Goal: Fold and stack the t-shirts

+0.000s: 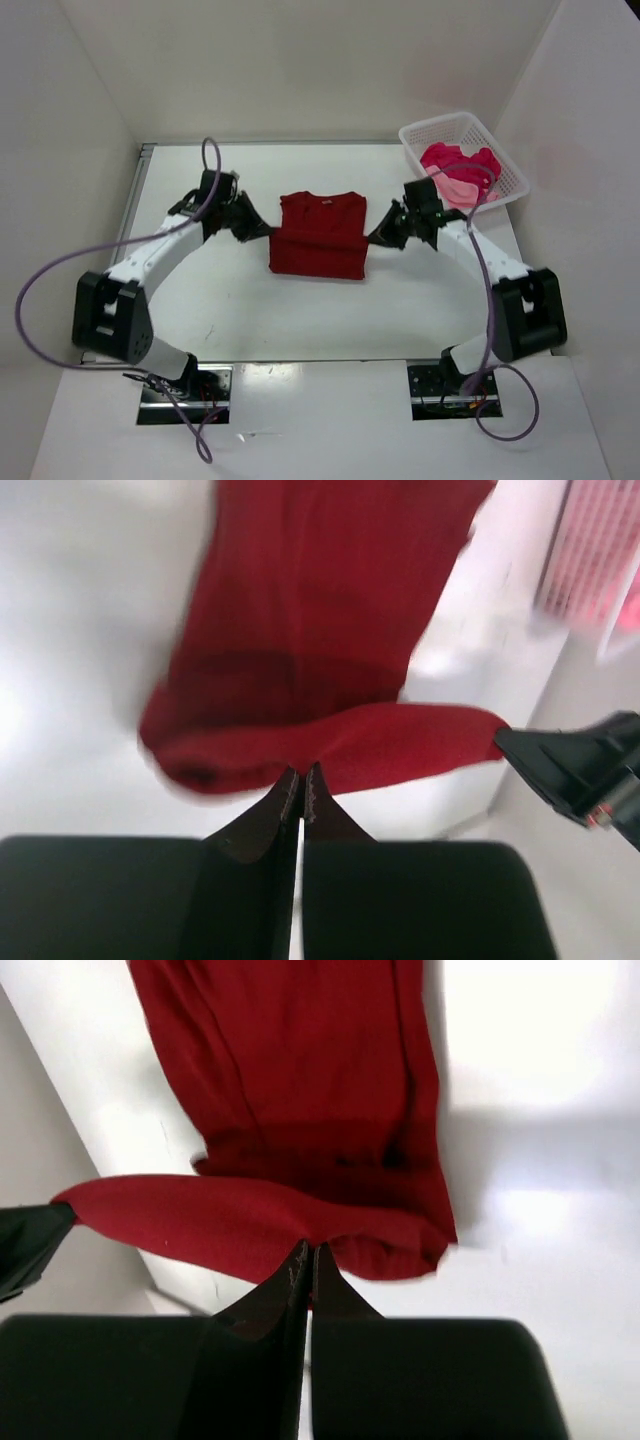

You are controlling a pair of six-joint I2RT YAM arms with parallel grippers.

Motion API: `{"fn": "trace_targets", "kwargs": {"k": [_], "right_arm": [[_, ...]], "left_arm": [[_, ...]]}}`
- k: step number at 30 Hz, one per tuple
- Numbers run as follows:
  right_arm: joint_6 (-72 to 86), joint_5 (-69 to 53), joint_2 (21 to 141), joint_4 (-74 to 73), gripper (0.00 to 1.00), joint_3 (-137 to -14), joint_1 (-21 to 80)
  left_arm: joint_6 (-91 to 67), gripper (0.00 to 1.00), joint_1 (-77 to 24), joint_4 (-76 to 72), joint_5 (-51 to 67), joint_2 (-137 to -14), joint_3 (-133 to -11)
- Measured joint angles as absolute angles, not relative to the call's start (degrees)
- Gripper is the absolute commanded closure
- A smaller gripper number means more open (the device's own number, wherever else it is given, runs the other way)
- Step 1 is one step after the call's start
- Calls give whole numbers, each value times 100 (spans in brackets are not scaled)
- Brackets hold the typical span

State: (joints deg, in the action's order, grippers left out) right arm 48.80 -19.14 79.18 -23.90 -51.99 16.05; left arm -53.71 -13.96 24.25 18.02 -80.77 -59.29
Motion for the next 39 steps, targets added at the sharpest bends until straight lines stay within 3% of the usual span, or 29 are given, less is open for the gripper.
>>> {"fn": "trace_targets", "kwargs": {"k": [6, 13, 16, 19, 23, 25, 29, 32, 37, 39], "right_arm": [[4228, -1734, 9813, -2316, 100, -7238, 1247], [3854, -1686, 11797, -2364, 100, -9520, 1096], [3765, -1710, 12503, -2512, 100, -10296, 1098], [3721, -1682, 13146, -2604, 91, -11008, 1096], [3669, -1627, 13531, -2753, 73, -11443, 1087], [3647, -1614, 13566, -2821, 68, -11627, 1070], [3564, -1542, 13463, -2814, 63, -11872, 1072], [3476, -1441, 13141, -2749, 63, -11690, 1085], [3461, -1431, 12274, -2563, 87, -10770, 1251], [3424, -1437, 12293, -2515, 88, -10790, 1444]], "left_arm": [[-5199, 100, -1341, 1905, 1295, -9887, -7559], [-5162, 99, -1066, 1439, 1096, -11098, -8329], [-5262, 94, -987, 1347, 1057, -11561, -8617], [-5290, 84, -961, 1258, 1044, -12014, -9028], [-5406, 56, -910, 1059, 1022, -12296, -9358], [-5452, 42, -856, 954, 1026, -12302, -9426], [-5577, 40, -744, 681, 1031, -12230, -9498], [-5588, 42, -725, 449, 1033, -11968, -9277], [-5596, 44, -1221, 119, 1129, -11616, -8921], [-5603, 46, -1579, 36, 1221, -11642, -8853]]}}
